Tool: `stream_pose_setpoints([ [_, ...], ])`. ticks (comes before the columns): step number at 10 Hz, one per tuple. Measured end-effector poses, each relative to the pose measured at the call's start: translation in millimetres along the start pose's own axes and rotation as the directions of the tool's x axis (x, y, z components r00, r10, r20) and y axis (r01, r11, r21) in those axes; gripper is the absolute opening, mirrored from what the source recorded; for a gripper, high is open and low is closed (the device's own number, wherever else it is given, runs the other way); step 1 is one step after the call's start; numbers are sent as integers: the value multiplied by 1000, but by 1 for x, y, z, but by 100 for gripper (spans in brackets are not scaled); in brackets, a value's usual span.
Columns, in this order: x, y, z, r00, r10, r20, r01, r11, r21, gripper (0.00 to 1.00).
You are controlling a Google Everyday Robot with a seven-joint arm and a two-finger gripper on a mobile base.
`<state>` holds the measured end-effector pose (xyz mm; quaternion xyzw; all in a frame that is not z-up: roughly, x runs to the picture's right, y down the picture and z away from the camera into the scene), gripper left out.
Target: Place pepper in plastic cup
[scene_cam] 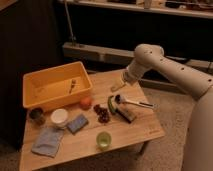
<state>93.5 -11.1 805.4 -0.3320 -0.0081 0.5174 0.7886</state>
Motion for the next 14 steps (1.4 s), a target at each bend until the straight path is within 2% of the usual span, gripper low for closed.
stream_pose_setpoints([
  [2,2,11,17,999,-21,-40,21,1000,7,80],
  [3,10,22,28,997,-36,-69,37,999,16,80],
  [5,21,27,42,994,-40,-101,42,999,20,80],
  [6,26,26,49,993,-39,-115,41,999,19,76],
  [8,33,27,58,989,-51,-141,55,998,22,55],
  [9,36,31,64,986,-62,-153,65,998,19,49],
  [14,36,44,85,977,-118,-176,118,993,-14,48],
])
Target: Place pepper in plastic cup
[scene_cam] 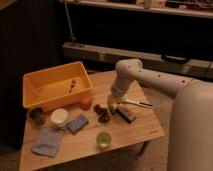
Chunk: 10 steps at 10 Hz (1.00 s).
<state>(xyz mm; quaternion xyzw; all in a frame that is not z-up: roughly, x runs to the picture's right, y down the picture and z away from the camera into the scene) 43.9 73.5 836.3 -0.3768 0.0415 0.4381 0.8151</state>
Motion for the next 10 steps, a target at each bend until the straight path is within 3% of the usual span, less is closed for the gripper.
stream_pose_setpoints([
  [3,-2,-5,13,1000,-4,0,4,1000,-5,48],
  [7,-8,-49,16,999,41,20,-41,999,14,48],
  [10,-6,-60,26,998,54,13,-54,998,19,48],
])
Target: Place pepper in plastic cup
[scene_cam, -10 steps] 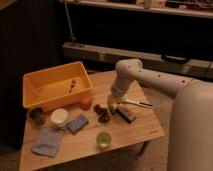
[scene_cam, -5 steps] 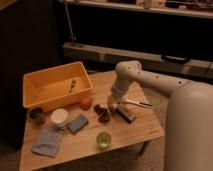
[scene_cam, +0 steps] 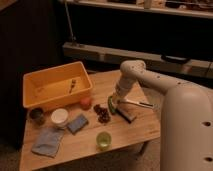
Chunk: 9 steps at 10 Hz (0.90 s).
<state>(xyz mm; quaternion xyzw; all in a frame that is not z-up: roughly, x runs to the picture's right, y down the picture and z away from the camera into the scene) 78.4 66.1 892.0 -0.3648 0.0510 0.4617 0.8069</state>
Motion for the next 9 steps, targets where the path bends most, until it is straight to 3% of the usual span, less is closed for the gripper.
stream_pose_setpoints([
  [6,3,13,9,999,-32,-32,32,999,-10,48],
  [9,5,22,17,997,-59,-43,58,998,-34,48],
])
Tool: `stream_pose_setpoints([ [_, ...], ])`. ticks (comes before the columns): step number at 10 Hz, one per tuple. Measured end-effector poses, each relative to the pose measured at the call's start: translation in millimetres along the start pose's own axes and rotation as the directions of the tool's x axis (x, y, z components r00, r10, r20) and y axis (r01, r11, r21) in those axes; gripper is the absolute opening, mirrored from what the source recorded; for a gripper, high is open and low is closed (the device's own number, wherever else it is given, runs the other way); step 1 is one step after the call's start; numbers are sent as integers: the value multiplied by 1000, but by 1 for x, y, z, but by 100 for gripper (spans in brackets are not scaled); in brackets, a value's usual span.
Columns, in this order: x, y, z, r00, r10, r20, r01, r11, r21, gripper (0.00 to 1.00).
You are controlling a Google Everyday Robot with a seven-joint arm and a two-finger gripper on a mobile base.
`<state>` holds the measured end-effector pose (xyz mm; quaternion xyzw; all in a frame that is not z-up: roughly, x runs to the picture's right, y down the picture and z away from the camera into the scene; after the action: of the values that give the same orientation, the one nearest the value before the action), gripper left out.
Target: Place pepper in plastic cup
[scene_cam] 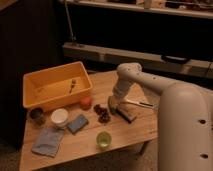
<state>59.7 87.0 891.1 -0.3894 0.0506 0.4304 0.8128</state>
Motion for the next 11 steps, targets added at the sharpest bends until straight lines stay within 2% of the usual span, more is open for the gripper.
stream_pose_setpoints([
  [5,1,11,19,999,-27,-23,27,999,-30,48],
  [11,3,12,38,999,-23,-45,22,999,-33,48],
])
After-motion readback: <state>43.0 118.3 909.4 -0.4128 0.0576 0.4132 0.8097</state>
